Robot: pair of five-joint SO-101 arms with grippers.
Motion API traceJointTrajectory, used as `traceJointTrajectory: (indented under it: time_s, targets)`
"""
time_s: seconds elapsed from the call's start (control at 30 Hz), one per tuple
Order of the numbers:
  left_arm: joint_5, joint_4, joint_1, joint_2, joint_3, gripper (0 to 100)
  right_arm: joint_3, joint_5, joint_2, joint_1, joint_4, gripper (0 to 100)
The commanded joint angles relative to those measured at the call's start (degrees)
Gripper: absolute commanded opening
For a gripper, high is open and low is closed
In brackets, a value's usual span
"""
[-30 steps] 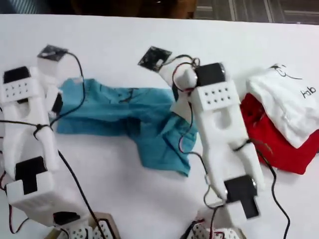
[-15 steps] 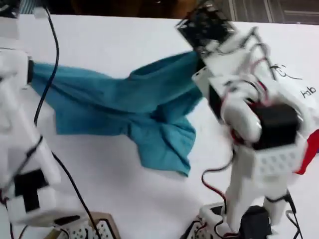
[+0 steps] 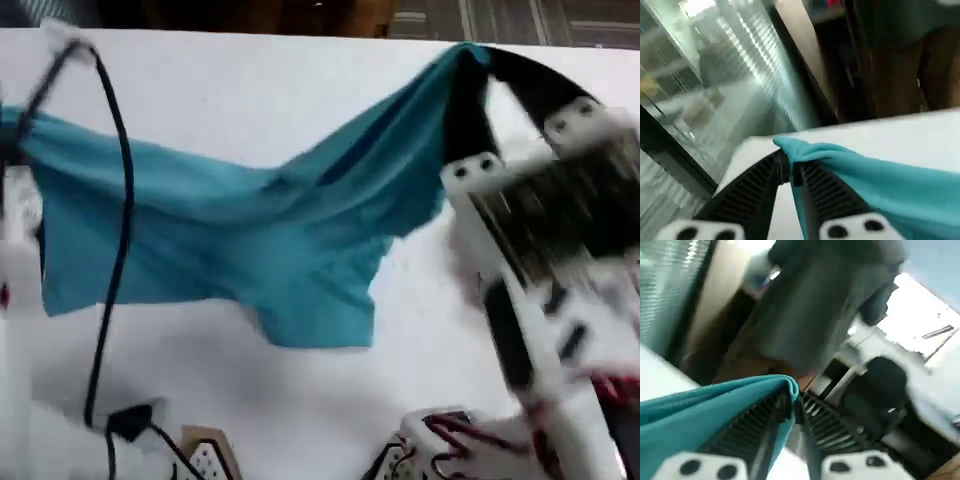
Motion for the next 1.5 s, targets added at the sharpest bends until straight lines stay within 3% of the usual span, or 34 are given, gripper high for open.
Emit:
traceJointTrajectory:
  time_s: [0.0, 0.4, 0.53, 0.8, 1.13, 1.33, 1.47]
  targets:
    - [3.7, -4.7, 0.6, -6.5, -0.9, 3, -6.5, -0.5, -0.7, 3.3, -1.8, 1.8]
    - [4.5, -16.5, 0.6, -7.5, -0.9, 3, -8.4, -0.5, 0.0, 20.2, -18.8, 1.8]
    - [4.8, -16.4, 0.9, -5.7, -1.0, 3, -8.4, -0.5, -0.5, 24.4, -23.3, 1.8]
    - [4.8, -16.9, 0.9, -5.5, -1.4, 3, -9.0, -2.6, -0.7, 25.6, -24.3, 1.8]
    - [8.6, -25.5, 0.9, -3.6, 4.1, 3, -4.6, -10.5, -0.3, 25.4, -24.4, 1.8]
    - [9.8, -24.9, 1.1, -2.3, 8.5, 3, -0.1, -12.0, -0.6, 25.3, -24.1, 1.8]
    - [9.4, -22.4, 5.0, -2.6, 9.2, 3, -0.4, -13.0, -0.7, 23.3, -21.7, 1.8]
